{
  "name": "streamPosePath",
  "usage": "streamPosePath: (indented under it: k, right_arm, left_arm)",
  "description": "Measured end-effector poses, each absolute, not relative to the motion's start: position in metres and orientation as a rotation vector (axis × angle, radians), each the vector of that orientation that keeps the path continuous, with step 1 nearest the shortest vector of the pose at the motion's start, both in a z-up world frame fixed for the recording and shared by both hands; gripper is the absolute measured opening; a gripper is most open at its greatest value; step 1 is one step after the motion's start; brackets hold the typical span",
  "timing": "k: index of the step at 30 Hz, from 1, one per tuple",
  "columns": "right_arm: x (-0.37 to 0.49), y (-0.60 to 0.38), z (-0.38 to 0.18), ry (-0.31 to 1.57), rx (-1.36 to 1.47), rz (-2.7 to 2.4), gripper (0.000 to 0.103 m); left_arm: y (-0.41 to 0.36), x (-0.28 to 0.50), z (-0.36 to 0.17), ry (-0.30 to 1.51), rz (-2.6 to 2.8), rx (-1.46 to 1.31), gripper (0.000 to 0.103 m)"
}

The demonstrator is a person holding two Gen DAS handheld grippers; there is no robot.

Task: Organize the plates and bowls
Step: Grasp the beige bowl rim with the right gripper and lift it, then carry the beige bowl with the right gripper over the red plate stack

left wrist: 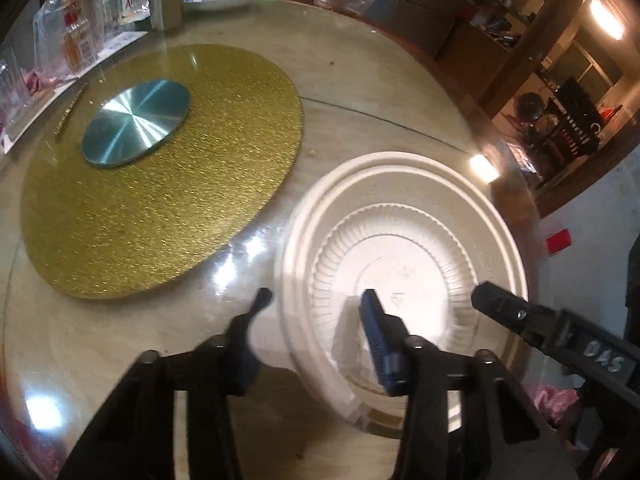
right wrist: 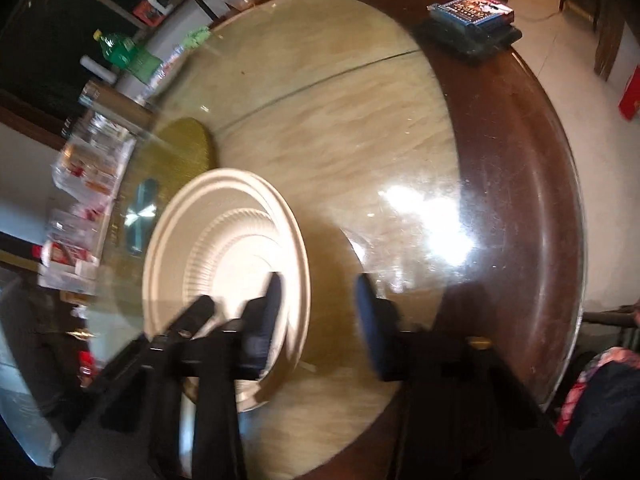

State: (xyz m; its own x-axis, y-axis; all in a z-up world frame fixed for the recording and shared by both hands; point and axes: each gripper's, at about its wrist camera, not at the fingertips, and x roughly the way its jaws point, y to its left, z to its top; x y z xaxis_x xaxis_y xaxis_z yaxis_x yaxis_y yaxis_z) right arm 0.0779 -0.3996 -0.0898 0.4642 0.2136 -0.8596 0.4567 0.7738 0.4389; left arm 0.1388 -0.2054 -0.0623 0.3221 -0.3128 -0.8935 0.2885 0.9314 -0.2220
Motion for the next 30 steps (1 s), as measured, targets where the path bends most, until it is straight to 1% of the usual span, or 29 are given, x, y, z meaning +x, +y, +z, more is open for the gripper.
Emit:
streamPosePath:
  k: [1,2,4,10,16,30]
  right_arm:
    - [0.078,-0.398,-0.090,1.104,0.698,-0.154,0.015]
    - [0.078,-0.396,-0.091,1.103,0.701,-0.140,0.013]
    - [0.077,-0.391,-0.090,1.103,0.697,-0.121,0.014]
    - [0.070,-0.377,-0.081,1.064,0.655,-0.112,0.014]
    - [0.062,-0.352,-0.068,1.029,0.602,-0.079,0.014]
    - [0.036,-0.264,-0.031,0.933,0.471,0.066,0.014]
  left_arm:
    - [-0.204,0.139,-0.062,1.177,-0.392,-0.025,0.034]
    - [-0.203,0.139,-0.062,1.178,-0.393,-0.027,0.030]
    - [-0.201,0.138,-0.062,1.179,-0.394,-0.025,0.028]
    - [-0.187,0.132,-0.059,1.149,-0.381,-0.020,0.027]
    - [-0.165,0.117,-0.044,1.081,-0.359,-0.010,0.027]
    - [-0.080,0.074,-0.013,0.926,-0.259,-0.043,0.028]
